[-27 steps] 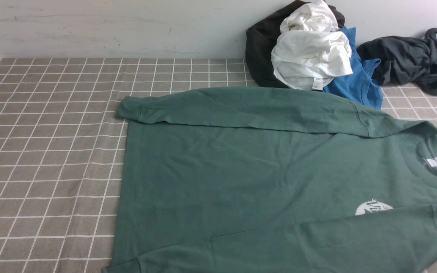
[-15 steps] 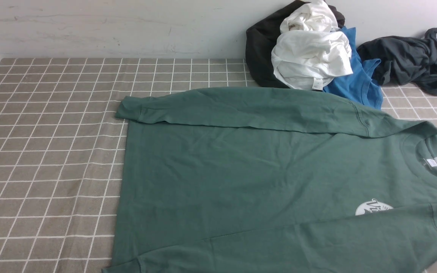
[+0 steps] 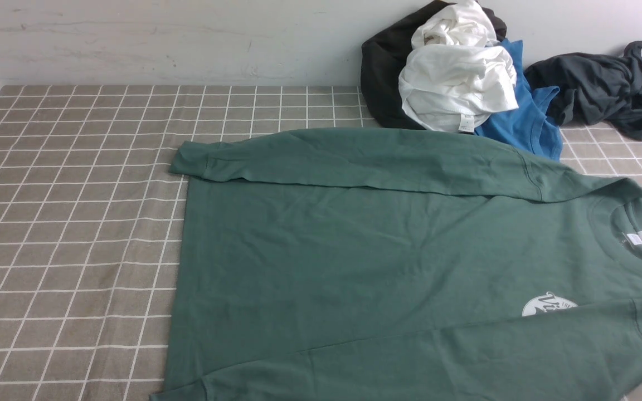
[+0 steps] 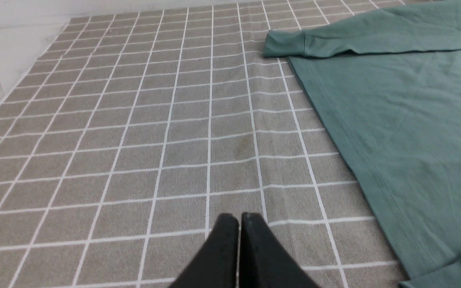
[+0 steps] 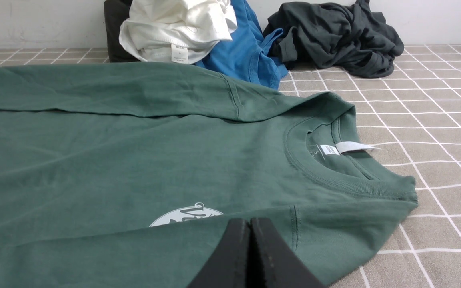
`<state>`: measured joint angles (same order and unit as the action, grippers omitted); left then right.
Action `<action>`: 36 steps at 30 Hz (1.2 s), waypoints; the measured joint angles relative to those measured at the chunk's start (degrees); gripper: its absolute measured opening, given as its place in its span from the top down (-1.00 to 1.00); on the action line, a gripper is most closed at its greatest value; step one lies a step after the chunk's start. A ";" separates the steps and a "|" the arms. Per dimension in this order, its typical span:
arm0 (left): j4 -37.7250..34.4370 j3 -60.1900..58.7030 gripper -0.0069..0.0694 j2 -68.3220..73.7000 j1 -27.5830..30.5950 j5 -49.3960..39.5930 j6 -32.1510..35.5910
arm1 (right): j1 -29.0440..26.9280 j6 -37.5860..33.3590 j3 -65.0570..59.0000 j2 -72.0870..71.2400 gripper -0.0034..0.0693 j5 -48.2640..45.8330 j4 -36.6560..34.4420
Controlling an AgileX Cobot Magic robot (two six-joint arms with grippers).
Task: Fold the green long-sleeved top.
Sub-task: Use the left arm to clamp the cuff closest to it
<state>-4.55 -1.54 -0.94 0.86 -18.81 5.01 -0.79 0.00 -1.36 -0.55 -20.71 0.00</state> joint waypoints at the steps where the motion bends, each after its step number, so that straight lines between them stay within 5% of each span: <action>1: 0.21 0.00 0.84 0.00 0.00 0.78 0.00 | 0.00 0.00 0.00 0.00 0.94 -0.06 0.46; 12: 0.74 0.00 0.84 0.00 -2.60 7.48 0.00 | 0.00 0.00 -0.12 0.00 0.94 1.04 1.65; 20: 0.74 0.00 0.84 0.00 -3.36 22.14 0.00 | 0.00 0.00 -0.17 0.00 0.94 22.09 2.37; 24: 0.69 0.00 0.84 0.00 -3.36 35.82 -0.07 | 0.00 6.91 -0.17 0.00 0.94 40.86 2.47; 30: -0.40 0.11 0.84 0.00 -3.41 54.16 -4.09 | 0.00 14.64 -0.17 0.00 0.94 50.72 2.54; 36: 1.52 13.85 0.84 3.56 -3.41 44.26 -5.01 | 0.00 15.48 5.21 0.97 0.94 46.72 3.39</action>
<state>-3.03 12.31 2.62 -2.55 25.45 0.00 -0.79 15.48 3.85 0.42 26.01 3.39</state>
